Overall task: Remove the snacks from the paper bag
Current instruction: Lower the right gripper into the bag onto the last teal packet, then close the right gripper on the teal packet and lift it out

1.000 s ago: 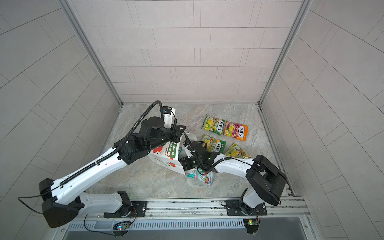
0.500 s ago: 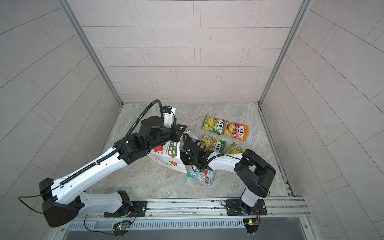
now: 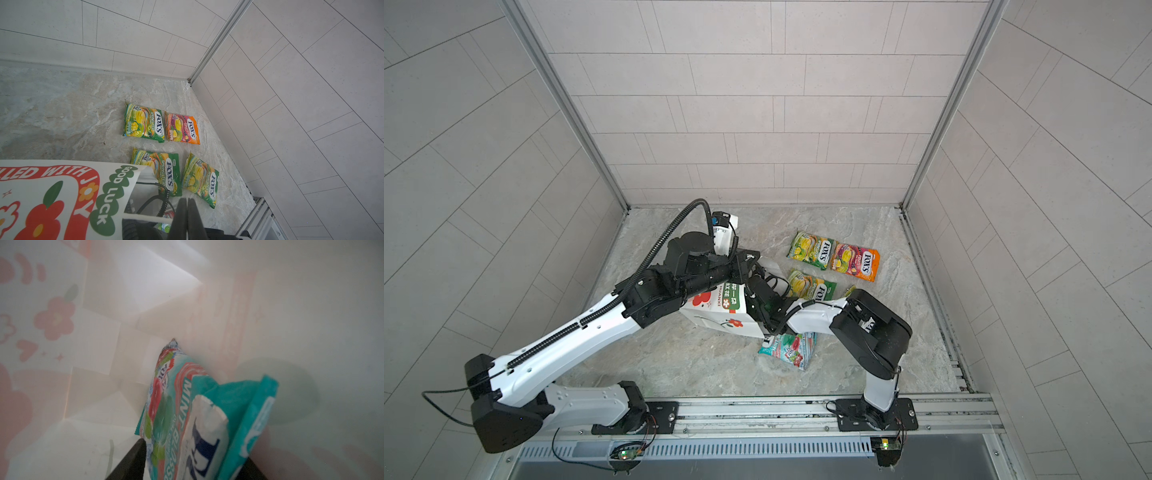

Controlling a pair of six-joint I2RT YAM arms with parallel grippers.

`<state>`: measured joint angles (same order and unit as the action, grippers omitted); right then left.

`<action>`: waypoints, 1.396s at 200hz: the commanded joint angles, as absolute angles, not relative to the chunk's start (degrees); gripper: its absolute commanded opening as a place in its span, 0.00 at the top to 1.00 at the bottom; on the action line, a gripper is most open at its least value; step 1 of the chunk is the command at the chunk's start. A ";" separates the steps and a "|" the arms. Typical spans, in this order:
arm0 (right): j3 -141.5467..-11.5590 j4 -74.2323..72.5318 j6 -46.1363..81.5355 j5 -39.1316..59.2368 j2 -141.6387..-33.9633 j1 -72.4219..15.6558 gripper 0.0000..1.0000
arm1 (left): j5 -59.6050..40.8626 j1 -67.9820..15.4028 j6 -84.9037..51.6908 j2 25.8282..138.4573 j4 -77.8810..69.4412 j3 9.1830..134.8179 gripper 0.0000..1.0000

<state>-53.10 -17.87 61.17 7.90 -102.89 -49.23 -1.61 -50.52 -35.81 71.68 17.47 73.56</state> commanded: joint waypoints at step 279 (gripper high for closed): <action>-52.66 -4.96 46.45 14.41 -80.61 -45.98 1.00 | 21.18 -50.45 -32.52 70.10 28.39 73.80 1.00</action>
<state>-53.65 -4.84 47.53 15.55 -83.99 -46.57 19.70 -50.52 -33.41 70.17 27.59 73.43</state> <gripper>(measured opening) 0.067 0.036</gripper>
